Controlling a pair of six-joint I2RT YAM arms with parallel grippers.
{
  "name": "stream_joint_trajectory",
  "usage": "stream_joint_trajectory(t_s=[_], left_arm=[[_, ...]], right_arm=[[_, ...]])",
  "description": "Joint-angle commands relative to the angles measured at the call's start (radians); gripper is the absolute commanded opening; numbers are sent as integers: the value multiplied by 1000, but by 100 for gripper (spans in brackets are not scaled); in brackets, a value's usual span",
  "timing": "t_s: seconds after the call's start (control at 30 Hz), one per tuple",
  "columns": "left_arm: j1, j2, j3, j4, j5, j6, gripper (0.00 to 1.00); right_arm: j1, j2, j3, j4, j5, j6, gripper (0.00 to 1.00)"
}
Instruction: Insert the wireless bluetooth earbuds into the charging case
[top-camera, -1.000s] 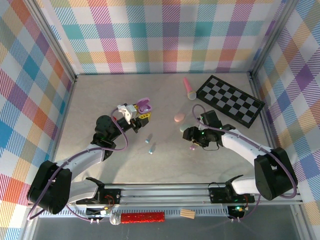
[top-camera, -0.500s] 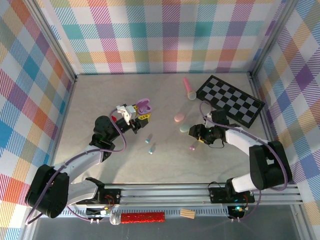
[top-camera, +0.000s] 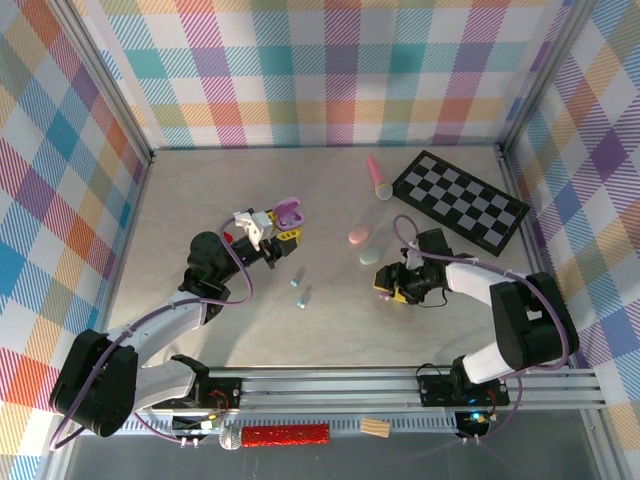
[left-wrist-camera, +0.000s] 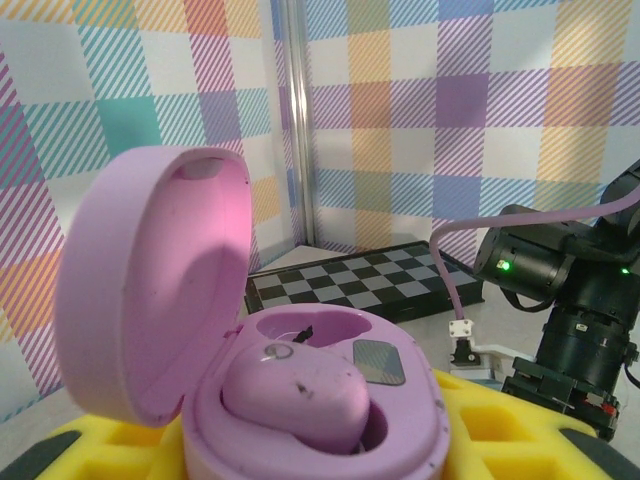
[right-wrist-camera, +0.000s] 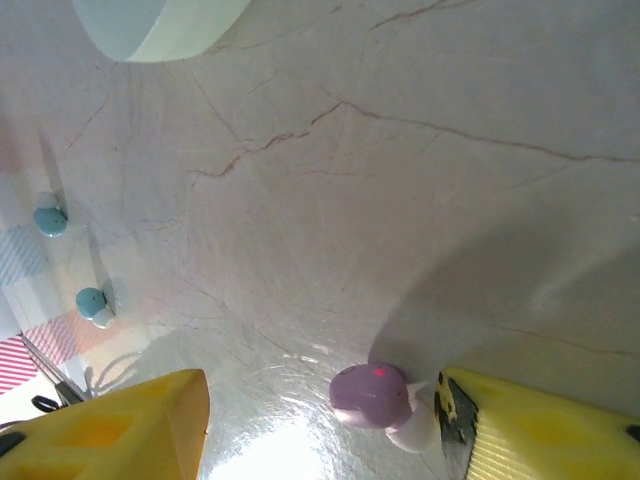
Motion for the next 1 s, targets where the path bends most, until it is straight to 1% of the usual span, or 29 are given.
stream_joint_trajectory(t_s=[0.0,0.1,0.3,0.43,0.5,0.6,0.67,0.8,0.97], left_arm=[[-7,-7,26,5,17,14,41],[-8,0,28,8,17,14,41],[-7,7,32,12,18,14,41],[-7,14,36,17,28,16,41],[-8,13,34,16,35,22,41],[-9,10,29,12,43,29,41],[-9,2,27,1,48,34,41],[-9,-22,23,-35,46,47,41],[-9,-48,23,-81,43,70,41]], right_arm=[[25,-24,-33,-34,-42,17,61],[46,-46,-38,-26,-62,30,61],[75,-116,-25,-67,-64,41,60],[66,-175,0,-143,51,-4,60],[42,-171,18,-151,59,-26,60],[5,-138,35,-112,55,-60,59],[-7,-91,55,-90,29,-88,59],[-11,24,98,-55,-40,-113,59],[-11,90,89,-1,-94,-98,58]])
